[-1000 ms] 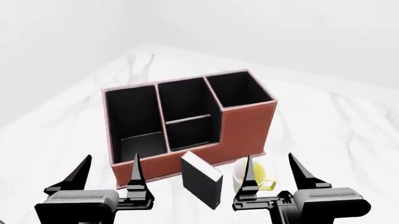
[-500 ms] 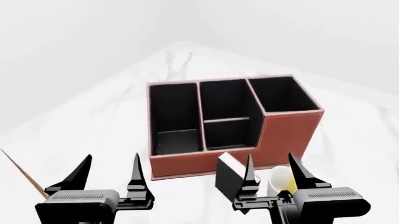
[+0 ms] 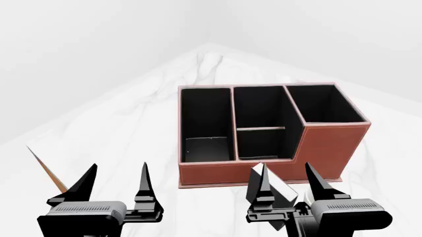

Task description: Pick up the book and place it in the right compartment of the caddy.

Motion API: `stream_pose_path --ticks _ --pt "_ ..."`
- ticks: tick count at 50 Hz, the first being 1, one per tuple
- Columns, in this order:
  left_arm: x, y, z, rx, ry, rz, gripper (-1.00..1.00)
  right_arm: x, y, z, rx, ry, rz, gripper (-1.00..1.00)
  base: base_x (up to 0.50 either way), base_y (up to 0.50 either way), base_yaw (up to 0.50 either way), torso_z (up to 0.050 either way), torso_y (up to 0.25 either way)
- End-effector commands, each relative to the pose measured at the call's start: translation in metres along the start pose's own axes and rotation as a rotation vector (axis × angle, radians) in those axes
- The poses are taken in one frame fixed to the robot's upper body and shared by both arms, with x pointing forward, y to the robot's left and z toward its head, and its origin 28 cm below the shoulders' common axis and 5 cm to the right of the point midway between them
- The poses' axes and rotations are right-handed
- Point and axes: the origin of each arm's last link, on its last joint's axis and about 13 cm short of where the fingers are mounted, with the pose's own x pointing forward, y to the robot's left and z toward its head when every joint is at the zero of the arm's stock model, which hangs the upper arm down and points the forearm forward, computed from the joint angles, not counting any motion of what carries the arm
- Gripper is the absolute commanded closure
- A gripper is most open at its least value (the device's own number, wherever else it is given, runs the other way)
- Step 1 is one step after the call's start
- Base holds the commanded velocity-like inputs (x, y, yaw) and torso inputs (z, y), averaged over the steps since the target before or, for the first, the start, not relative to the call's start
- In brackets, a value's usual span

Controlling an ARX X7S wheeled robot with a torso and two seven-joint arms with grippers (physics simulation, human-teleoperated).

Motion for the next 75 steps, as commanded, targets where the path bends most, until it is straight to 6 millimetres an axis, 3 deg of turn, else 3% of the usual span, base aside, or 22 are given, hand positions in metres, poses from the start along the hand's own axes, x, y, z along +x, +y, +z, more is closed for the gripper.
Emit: stream_pose_path --ticks 1,23,75 --pt "-0.0001 0.0 0.0 0.0 0.0 -0.001 -1.0 0.0001 0.0 0.0001 0.004 0.003 -0.003 -1.0 0.0 0.0 0.0 0.0 0.0" --pt "0.0 0.0003 0.0005 -0.001 -0.001 0.002 -1.0 0.0005 0.0012 -0.0006 0.016 0.012 0.013 -1.0 0.24 -0.31 0.0 0.0 0.0" --pt "-0.0005 0.0004 0.0004 -0.002 0.001 0.003 -1.0 0.0006 0.0015 -0.0003 0.02 0.011 0.02 -1.0 0.07 0.04 0.0 0.0 0.0"
